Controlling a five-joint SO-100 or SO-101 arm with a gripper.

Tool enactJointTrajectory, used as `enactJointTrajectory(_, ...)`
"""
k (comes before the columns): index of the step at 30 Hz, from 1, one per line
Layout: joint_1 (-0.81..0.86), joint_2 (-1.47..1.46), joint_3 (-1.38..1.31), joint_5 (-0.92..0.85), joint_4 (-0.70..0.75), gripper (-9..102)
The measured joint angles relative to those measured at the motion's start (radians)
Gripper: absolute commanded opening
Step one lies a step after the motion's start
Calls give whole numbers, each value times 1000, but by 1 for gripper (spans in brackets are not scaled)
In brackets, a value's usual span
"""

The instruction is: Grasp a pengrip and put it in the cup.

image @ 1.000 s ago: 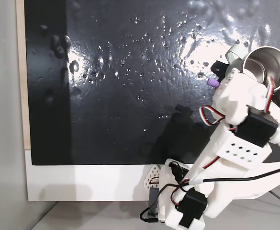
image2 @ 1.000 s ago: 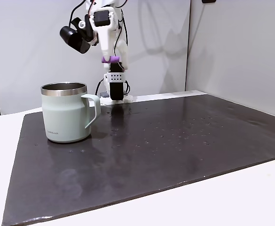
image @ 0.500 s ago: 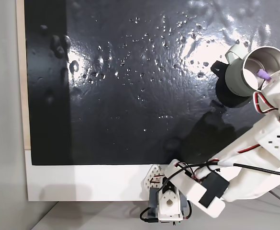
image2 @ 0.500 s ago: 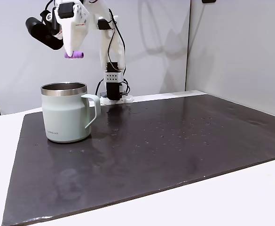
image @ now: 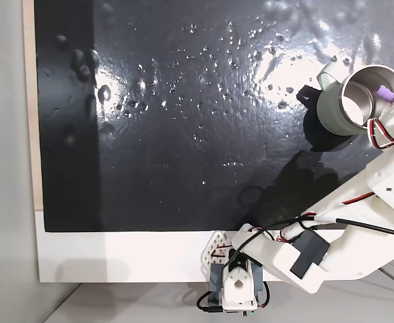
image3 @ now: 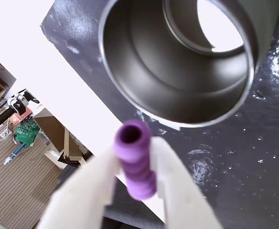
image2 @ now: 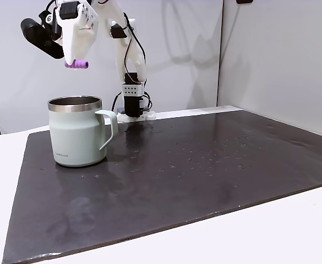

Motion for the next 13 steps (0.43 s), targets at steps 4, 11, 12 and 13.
enactJointTrajectory(4, 0, 0, 0, 0, 0, 32)
enactJointTrajectory(11, 0, 0, 0, 0, 14, 31)
enactJointTrajectory(12, 0, 0, 0, 0, 14, 31)
enactJointTrajectory(13, 0, 0, 0, 0, 14, 31)
